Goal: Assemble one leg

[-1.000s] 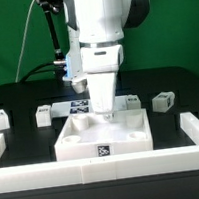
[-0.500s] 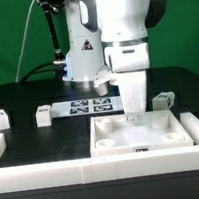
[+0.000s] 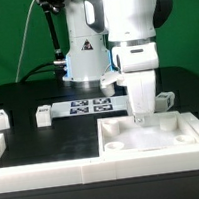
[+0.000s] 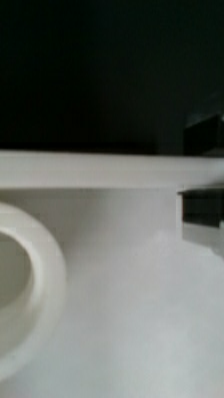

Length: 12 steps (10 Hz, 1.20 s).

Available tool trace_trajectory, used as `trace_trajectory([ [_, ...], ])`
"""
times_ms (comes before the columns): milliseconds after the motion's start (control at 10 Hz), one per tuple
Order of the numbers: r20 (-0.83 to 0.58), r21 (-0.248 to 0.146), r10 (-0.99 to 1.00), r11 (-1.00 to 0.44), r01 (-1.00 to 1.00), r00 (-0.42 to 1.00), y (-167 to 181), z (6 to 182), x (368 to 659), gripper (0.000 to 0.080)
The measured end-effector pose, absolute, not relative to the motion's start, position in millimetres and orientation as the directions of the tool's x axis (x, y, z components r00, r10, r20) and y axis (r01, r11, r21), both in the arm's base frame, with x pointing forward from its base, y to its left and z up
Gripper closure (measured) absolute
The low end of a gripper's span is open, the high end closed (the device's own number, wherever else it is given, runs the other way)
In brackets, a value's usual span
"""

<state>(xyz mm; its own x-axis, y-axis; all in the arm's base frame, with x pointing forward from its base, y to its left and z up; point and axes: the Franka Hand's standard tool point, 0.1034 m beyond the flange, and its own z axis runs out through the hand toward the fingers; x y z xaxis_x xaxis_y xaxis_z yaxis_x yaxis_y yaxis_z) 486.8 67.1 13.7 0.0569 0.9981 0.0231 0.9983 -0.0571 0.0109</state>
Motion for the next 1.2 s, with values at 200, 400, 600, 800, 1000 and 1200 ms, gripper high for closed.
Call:
trace_trajectory([
  [200, 0.023, 0.011, 0.998, -0.058, 0.998, 0.058, 66.5, 13.7, 486.8, 0.0512],
  [400, 0.023, 0.011, 0.998, -0.059, 0.998, 0.059, 66.1, 13.7, 486.9, 0.0204],
  [600, 0.023, 0.011, 0.998, -0.06, 0.998, 0.059, 65.7, 13.7, 486.9, 0.0161],
  [800, 0.023, 0.011, 0.998, -0.06, 0.998, 0.06, 65.5, 13.7, 487.0, 0.0153],
  [1000, 0.022, 0.022, 0.993, -0.113, 0.993, 0.113, 68.7, 25.8, 485.3, 0.0151],
  [1200, 0.018, 0.048, 0.987, -0.16, 0.986, 0.16, 72.0, 53.6, 476.6, 0.0151],
])
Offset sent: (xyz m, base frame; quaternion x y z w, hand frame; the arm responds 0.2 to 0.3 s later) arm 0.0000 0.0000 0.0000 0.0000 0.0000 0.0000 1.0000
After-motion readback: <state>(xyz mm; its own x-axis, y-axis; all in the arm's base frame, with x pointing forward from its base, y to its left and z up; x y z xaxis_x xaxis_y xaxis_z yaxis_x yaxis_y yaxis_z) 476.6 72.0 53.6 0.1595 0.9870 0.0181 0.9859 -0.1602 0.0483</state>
